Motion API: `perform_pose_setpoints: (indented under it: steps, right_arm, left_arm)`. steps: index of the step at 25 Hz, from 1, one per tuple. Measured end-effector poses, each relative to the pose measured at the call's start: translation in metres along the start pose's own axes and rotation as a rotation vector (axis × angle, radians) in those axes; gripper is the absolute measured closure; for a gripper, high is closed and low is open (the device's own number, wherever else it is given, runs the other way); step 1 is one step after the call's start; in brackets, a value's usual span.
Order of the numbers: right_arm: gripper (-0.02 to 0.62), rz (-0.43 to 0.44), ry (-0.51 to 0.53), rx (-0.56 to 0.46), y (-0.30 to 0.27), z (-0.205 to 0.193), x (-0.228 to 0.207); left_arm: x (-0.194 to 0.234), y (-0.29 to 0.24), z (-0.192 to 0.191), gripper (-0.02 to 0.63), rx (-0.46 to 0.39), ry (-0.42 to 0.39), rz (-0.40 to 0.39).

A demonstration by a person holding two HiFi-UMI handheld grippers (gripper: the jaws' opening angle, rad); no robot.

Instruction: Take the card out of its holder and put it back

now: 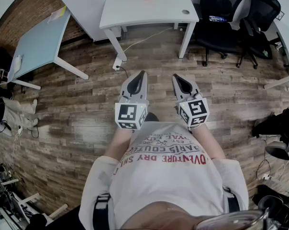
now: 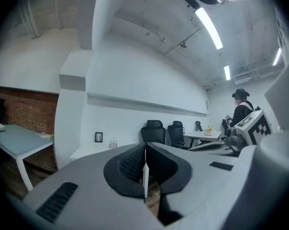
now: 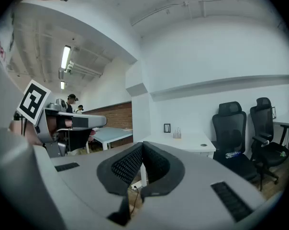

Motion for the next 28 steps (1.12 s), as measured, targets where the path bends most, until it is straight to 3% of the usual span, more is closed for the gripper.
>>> perform_pose_setpoints:
  steps: [10, 18, 28]
  right_arm:
    - [0.574, -0.004, 0.0, 0.019, -0.007, -0.007, -0.016]
    - [0.574, -0.067, -0.072, 0.034, -0.014, -0.015, -0.037]
    - [0.575, -0.127, -0.101, 0.091, -0.08, -0.032, -0.076]
  left_arm:
    - [0.0, -0.017, -0.011, 0.578, 0.019, 0.011, -0.009]
    - [0.005, -0.035, -0.022, 0.578, 0.063, 0.035, -0.006]
    - [0.048, -0.102, -0.042, 0.58, 0.09, 0.04, -0.039]
Point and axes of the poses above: the fingertips, and each gripper's own axes: y backward along the fingers, x to its left, z out of its top, the point moved 5 cm from there along y, backward along the fingers, and after that the axes turned 6 degrees about -x, right-handed, at the moved point
